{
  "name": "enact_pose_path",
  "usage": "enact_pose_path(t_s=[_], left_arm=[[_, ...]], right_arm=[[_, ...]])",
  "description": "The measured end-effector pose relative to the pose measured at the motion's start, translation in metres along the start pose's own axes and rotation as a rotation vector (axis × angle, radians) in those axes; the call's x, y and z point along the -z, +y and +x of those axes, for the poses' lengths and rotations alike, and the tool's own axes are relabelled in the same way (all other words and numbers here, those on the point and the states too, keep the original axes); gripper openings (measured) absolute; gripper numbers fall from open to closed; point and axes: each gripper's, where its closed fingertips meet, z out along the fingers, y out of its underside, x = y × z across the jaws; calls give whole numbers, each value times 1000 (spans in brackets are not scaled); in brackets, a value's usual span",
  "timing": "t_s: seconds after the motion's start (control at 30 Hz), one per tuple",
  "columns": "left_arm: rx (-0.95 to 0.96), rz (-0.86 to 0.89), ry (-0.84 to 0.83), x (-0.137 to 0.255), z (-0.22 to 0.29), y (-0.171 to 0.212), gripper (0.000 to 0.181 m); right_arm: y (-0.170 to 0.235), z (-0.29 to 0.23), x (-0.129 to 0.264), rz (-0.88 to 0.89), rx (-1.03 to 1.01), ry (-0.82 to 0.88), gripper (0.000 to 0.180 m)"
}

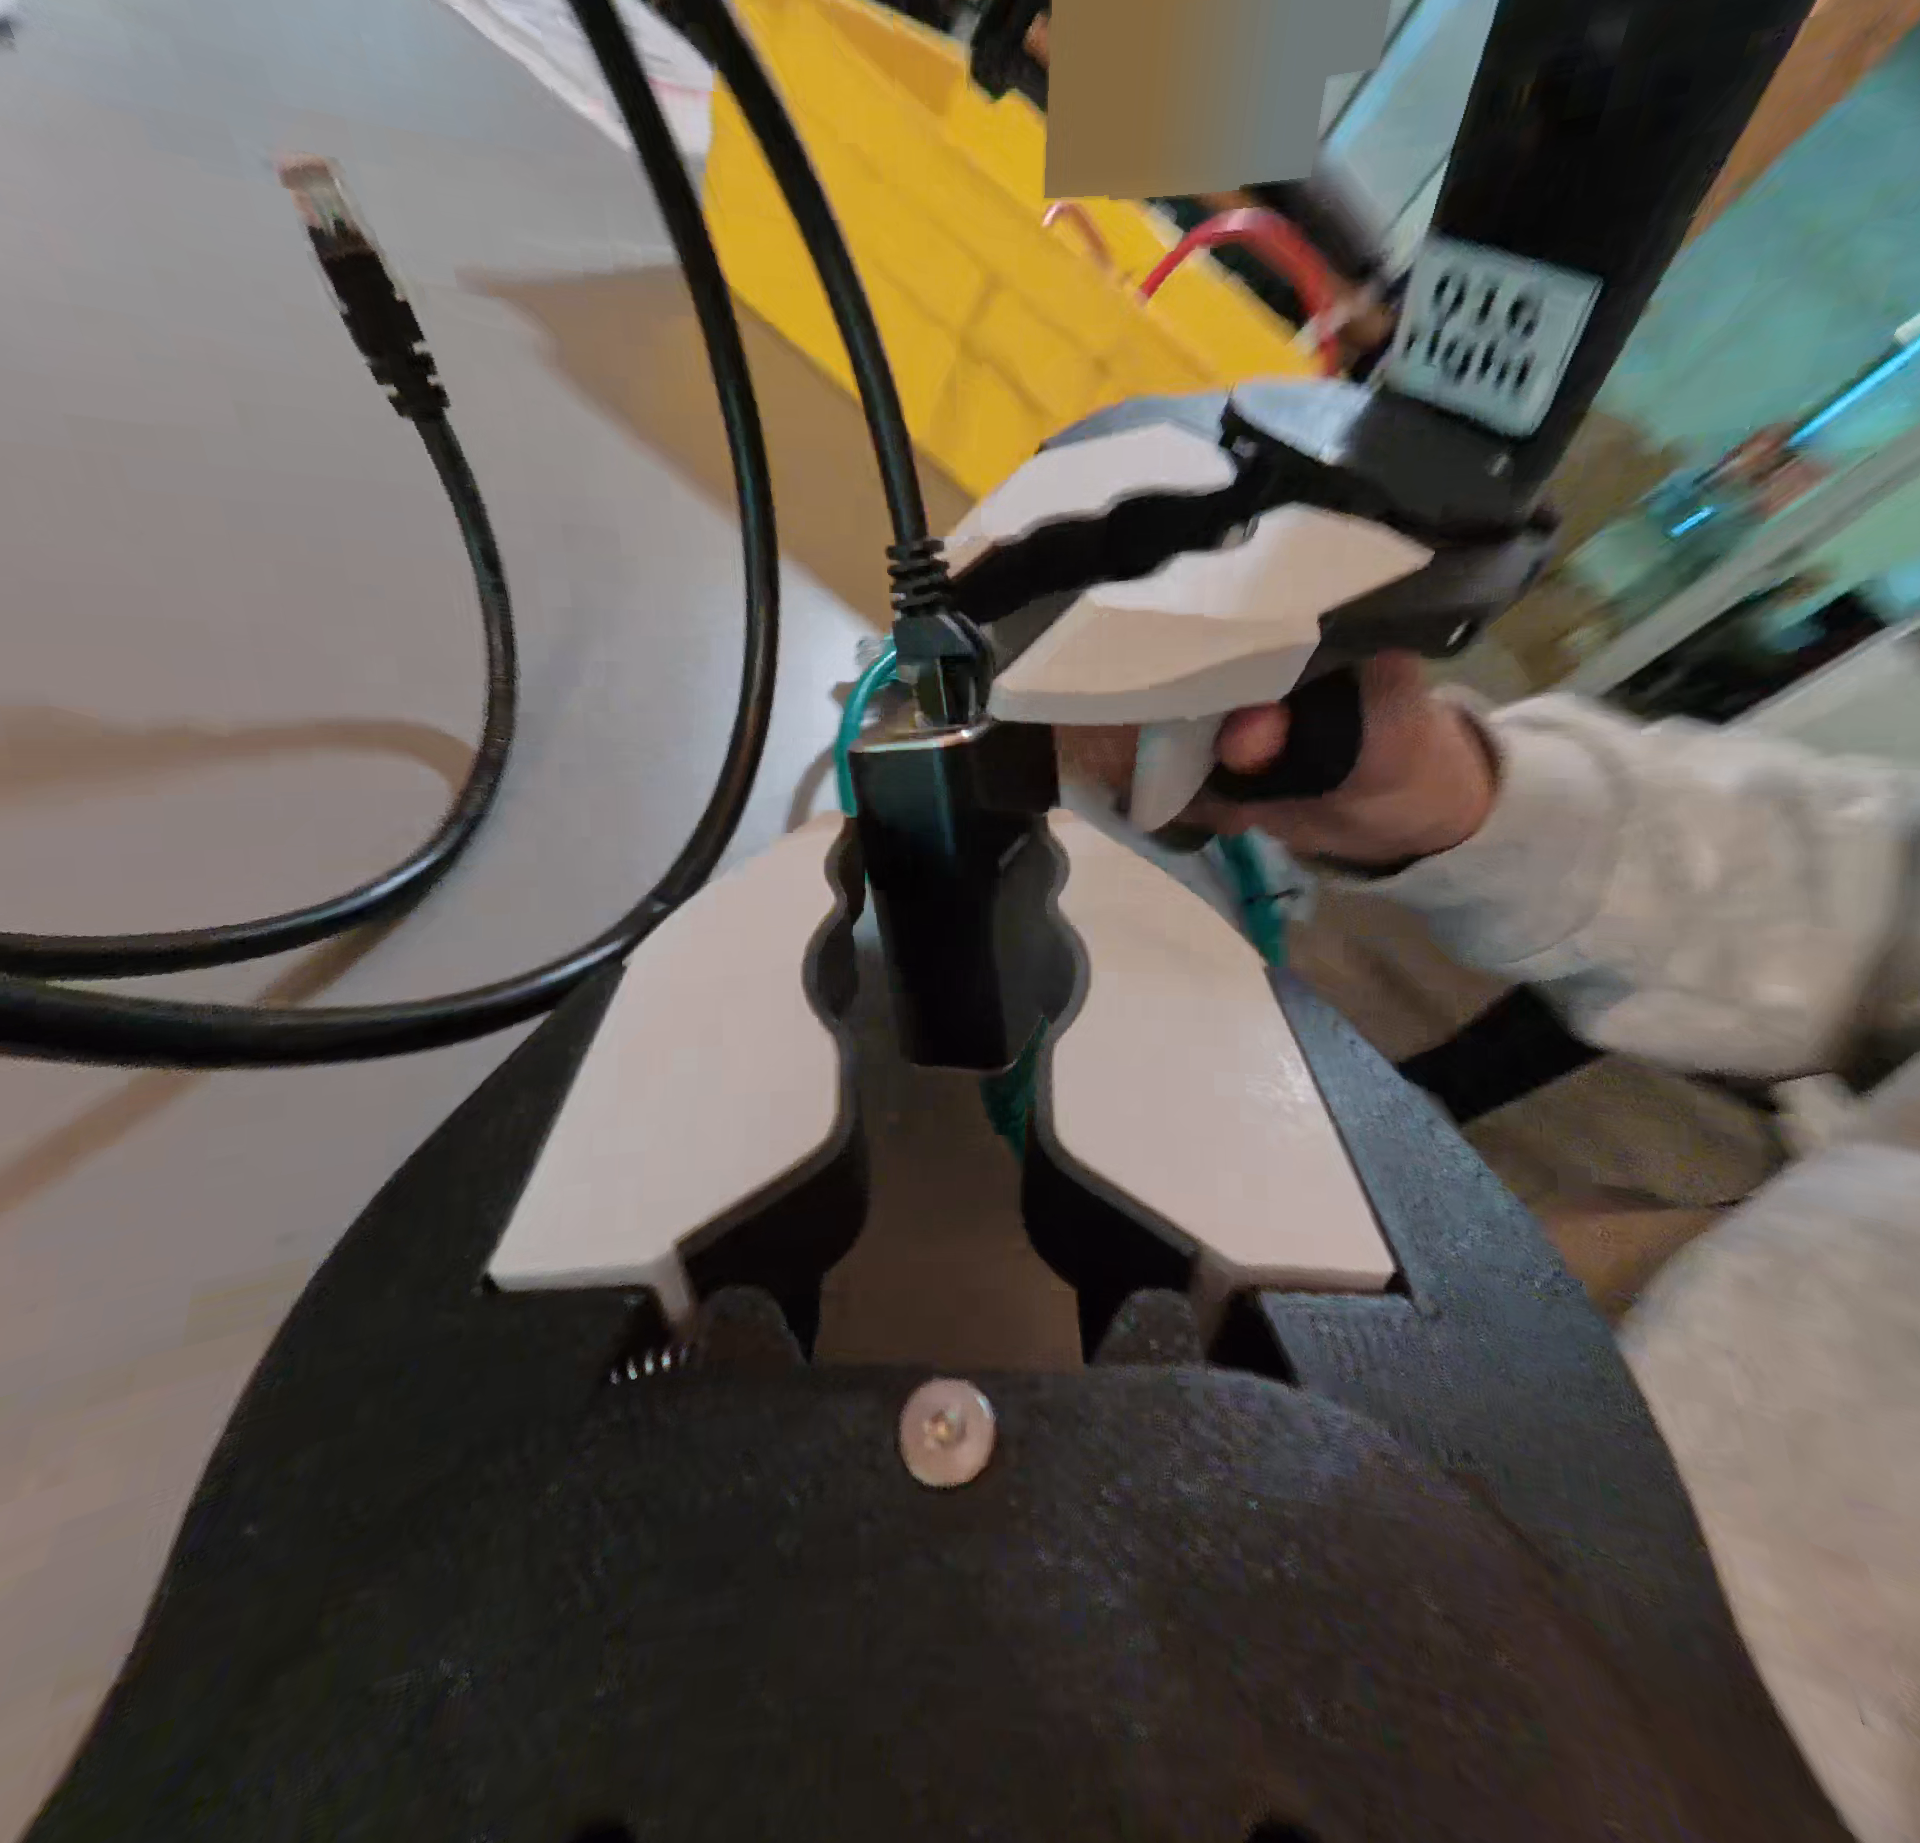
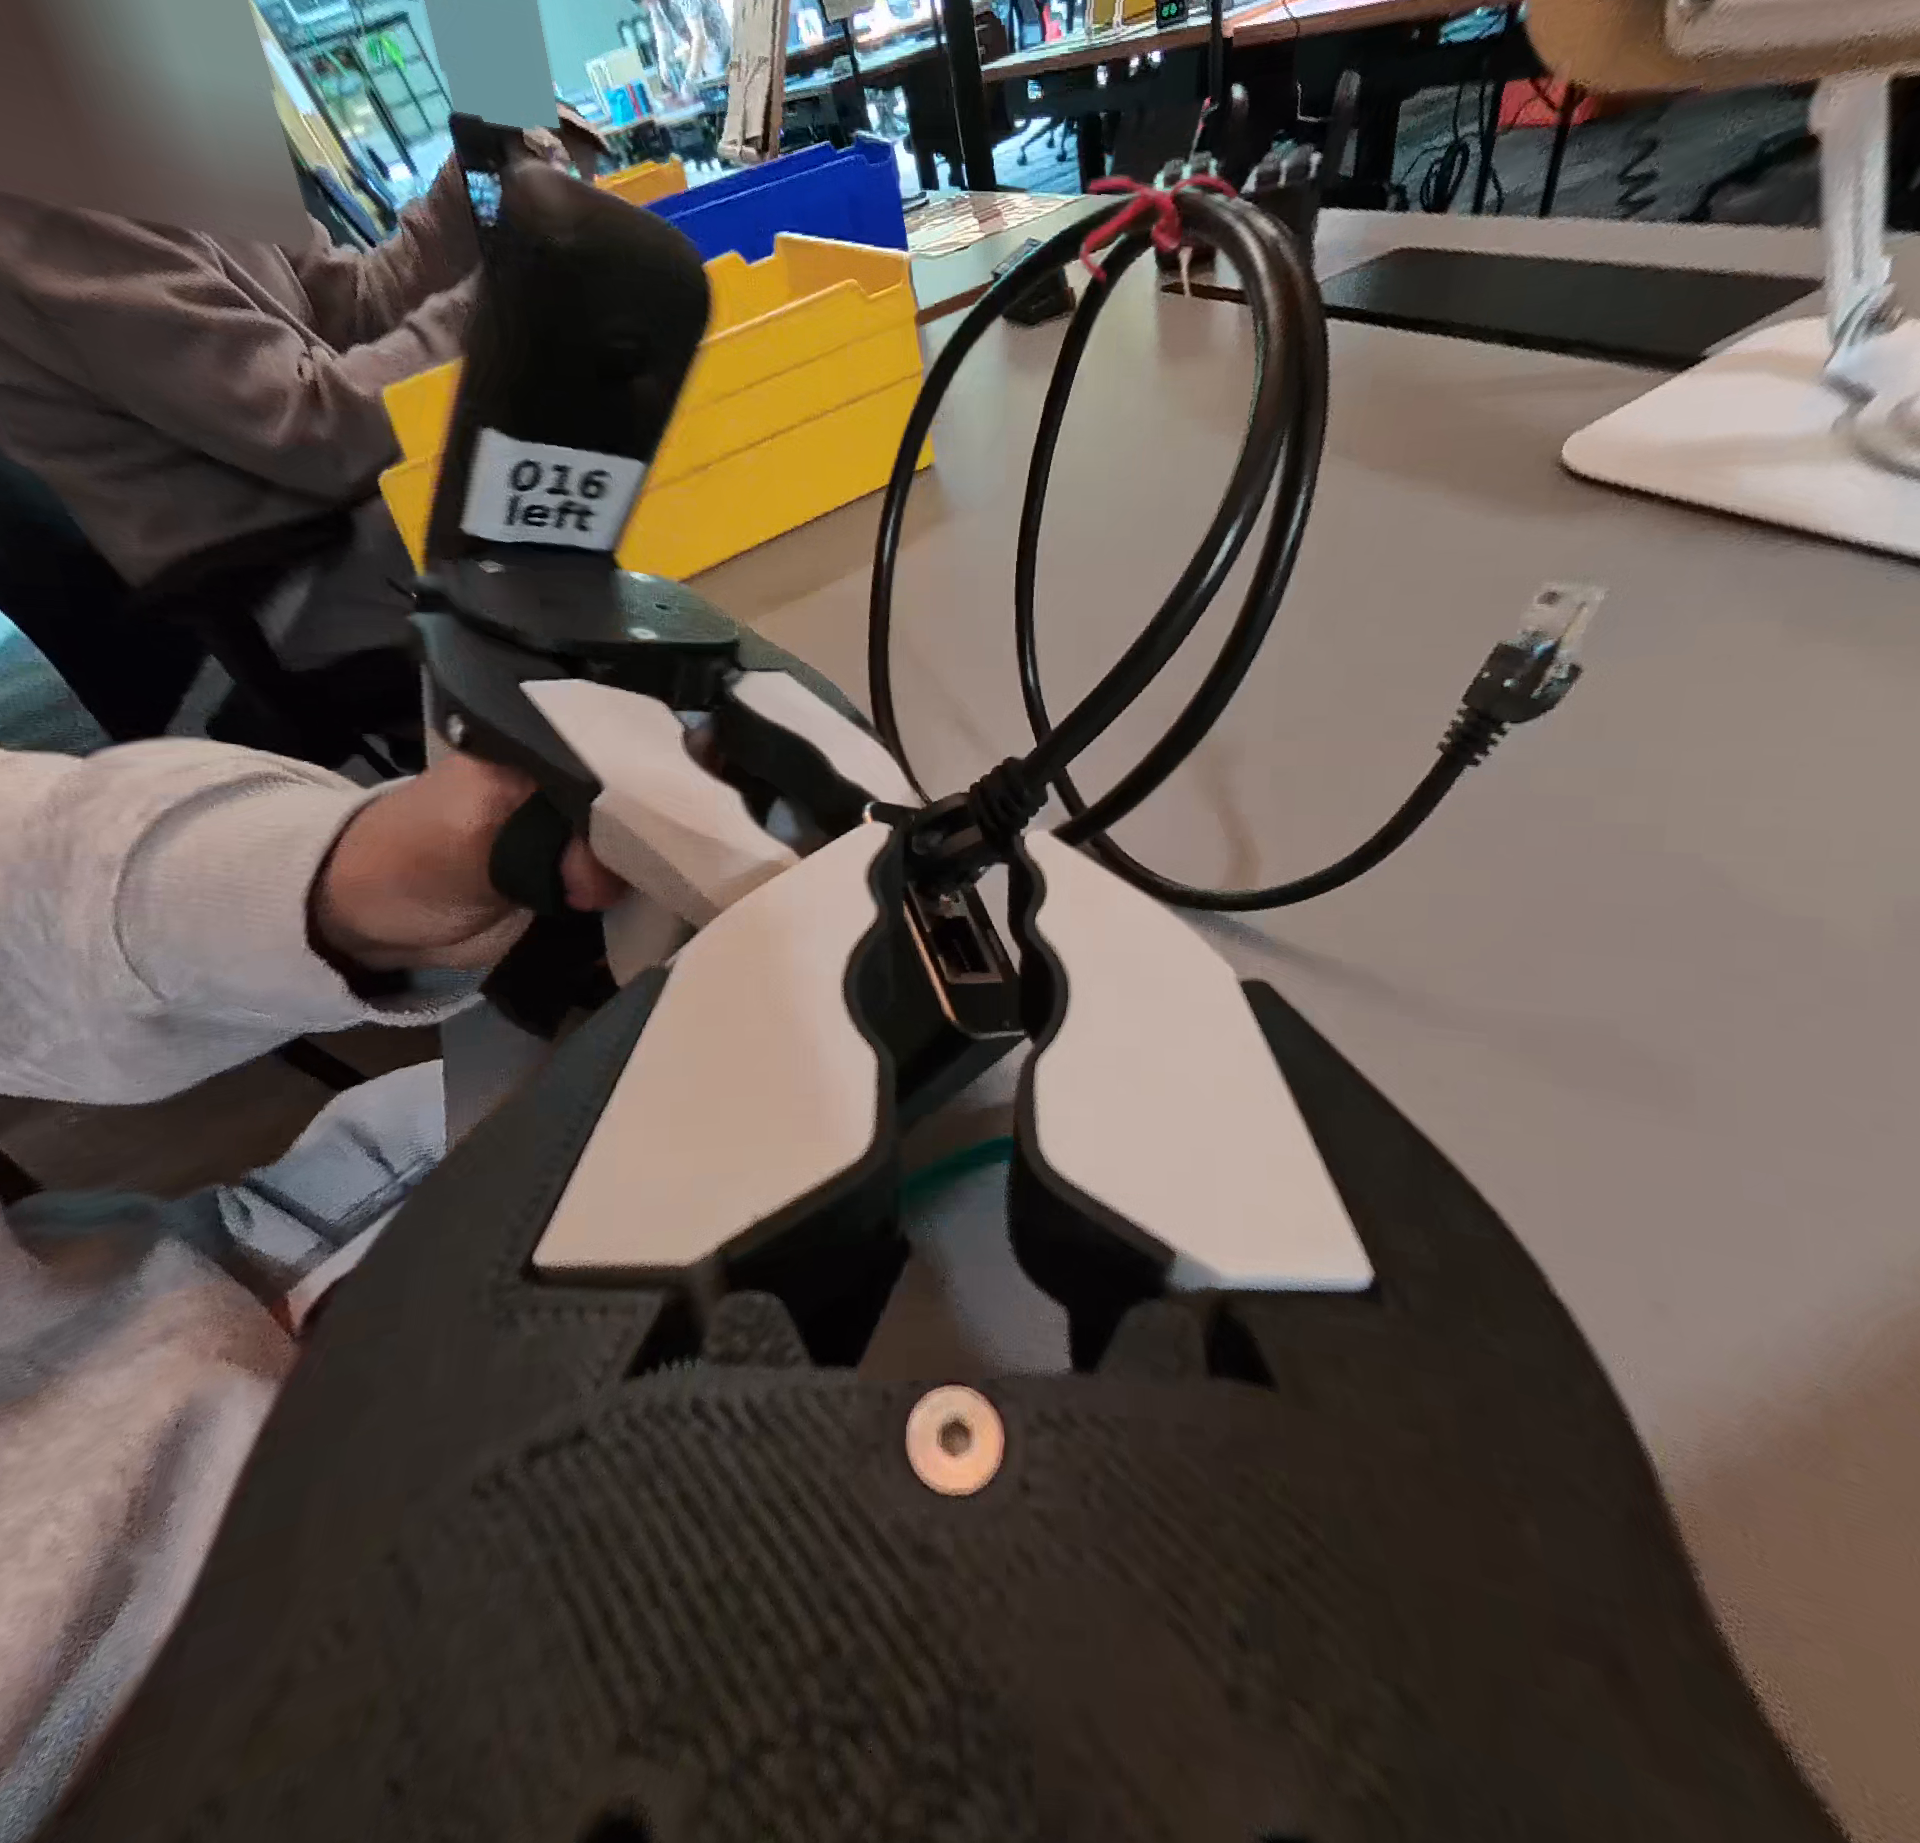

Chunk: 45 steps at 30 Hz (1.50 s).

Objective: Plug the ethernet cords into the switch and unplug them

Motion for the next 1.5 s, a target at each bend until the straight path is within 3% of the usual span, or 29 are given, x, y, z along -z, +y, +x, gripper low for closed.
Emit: enact_pose_path(t_s=[0.1,0.23,0.73,1.5], left_arm=[[-160,-87,-132,2,-4,3,37],[-220,-104,-191,5,-2,0,38],[-245,-106,-181,10,2,-4,36],[-237,-91,-163,10,2,-3,34]], right_arm=[[2,2,-1,-7,1,-5,19],[-2,-1,0,45,-59,-76,18],[-9,-6,2,124,-106,-171,16],[-7,-6,2,118,-65,-157,18]])
